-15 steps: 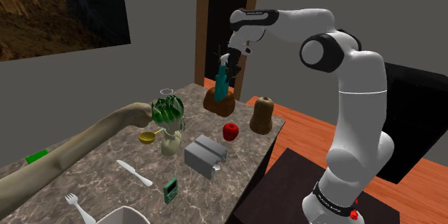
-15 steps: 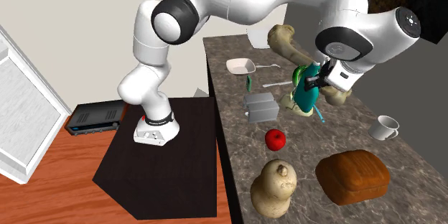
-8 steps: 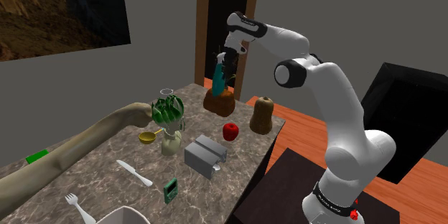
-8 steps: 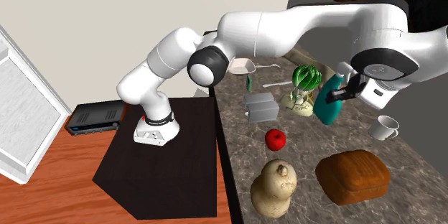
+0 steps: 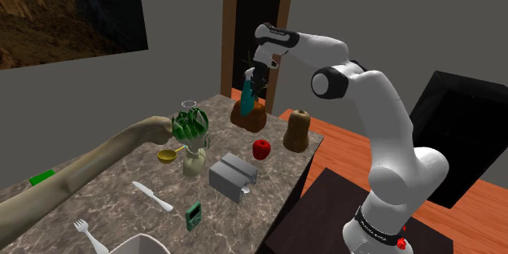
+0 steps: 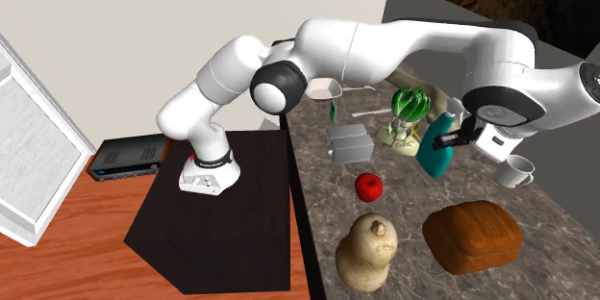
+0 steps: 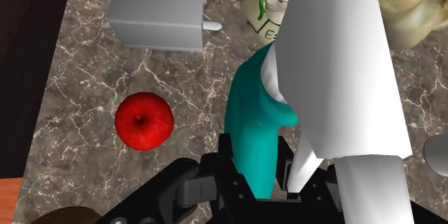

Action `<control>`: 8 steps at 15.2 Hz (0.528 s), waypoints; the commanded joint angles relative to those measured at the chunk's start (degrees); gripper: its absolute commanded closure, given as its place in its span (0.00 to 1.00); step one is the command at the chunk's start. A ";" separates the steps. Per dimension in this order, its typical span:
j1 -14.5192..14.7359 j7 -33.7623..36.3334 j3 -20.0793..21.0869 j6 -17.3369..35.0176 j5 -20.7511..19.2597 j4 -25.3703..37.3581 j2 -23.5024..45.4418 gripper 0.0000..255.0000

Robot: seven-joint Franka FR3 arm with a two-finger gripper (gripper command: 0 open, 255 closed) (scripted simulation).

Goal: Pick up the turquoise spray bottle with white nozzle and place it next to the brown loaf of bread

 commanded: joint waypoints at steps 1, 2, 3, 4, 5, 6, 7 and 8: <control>0.05 -0.83 -0.14 1.61 -0.02 -2.06 -0.29 1.00; 0.11 -1.17 -0.19 2.38 -0.02 -3.04 -0.43 1.00; 0.17 -1.50 -0.23 3.13 -0.02 -3.96 -0.54 1.00; 0.23 -1.82 -0.27 3.86 -0.02 -4.82 -0.61 1.00; 0.29 -2.13 -0.31 4.56 -0.01 -5.63 -0.65 1.00; 0.34 -2.43 -0.34 5.25 0.00 -6.39 -0.66 1.00; 0.39 -2.72 -0.38 5.92 0.01 -7.11 -0.64 1.00; 0.44 -3.01 -0.40 6.58 0.03 -7.79 -0.61 1.00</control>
